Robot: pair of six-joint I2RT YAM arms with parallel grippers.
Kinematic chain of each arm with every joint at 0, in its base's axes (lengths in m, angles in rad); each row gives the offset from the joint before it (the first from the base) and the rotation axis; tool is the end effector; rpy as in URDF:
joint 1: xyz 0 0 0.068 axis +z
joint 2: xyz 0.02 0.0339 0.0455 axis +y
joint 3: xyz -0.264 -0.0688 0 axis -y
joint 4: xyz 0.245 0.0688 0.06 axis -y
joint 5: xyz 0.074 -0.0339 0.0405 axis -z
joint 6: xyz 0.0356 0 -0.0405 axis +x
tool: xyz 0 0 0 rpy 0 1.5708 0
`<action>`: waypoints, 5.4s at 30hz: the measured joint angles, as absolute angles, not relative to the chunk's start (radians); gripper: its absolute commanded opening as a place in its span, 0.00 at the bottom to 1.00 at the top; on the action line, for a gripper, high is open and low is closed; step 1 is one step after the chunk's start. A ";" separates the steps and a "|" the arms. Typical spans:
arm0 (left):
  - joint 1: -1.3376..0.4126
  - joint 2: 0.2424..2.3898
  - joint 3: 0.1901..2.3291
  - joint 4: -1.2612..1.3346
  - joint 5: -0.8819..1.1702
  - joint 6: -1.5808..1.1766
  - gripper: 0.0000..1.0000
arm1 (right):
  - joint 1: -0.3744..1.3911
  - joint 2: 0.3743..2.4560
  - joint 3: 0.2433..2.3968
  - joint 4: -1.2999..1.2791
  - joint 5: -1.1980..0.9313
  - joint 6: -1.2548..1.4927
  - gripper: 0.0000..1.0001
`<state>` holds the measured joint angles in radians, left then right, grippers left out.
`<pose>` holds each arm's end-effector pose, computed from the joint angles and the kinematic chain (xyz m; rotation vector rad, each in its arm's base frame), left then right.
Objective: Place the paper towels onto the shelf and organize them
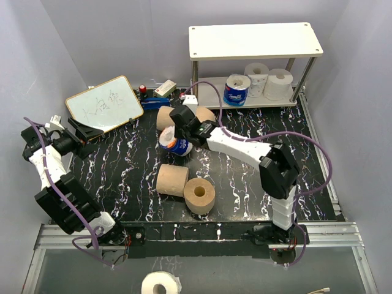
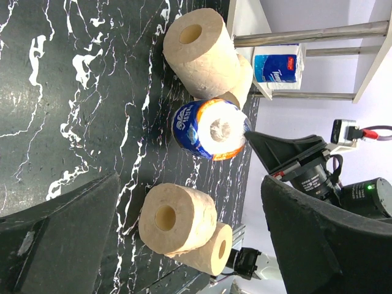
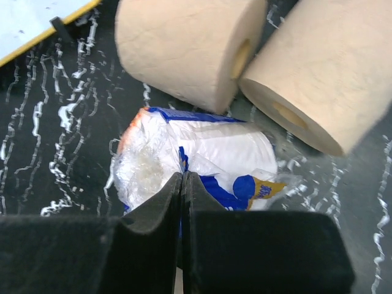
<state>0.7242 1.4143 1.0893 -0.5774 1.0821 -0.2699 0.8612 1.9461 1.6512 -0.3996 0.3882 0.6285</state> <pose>0.2354 0.1662 0.2817 -0.6058 2.0199 -1.0471 0.3039 0.3332 0.2769 -0.0547 2.2313 0.3847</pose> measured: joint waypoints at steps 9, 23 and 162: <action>0.724 1.413 1.073 -0.568 1.083 -0.274 0.98 | 0.846 1.773 1.388 -0.427 0.443 0.632 0.00; 0.724 1.411 1.045 -0.513 1.079 -0.315 0.98 | 0.845 1.676 1.321 -0.537 0.480 0.638 0.55; 0.685 1.472 0.999 -0.526 1.030 -0.233 0.98 | 0.548 2.270 2.027 -0.423 0.965 1.206 0.55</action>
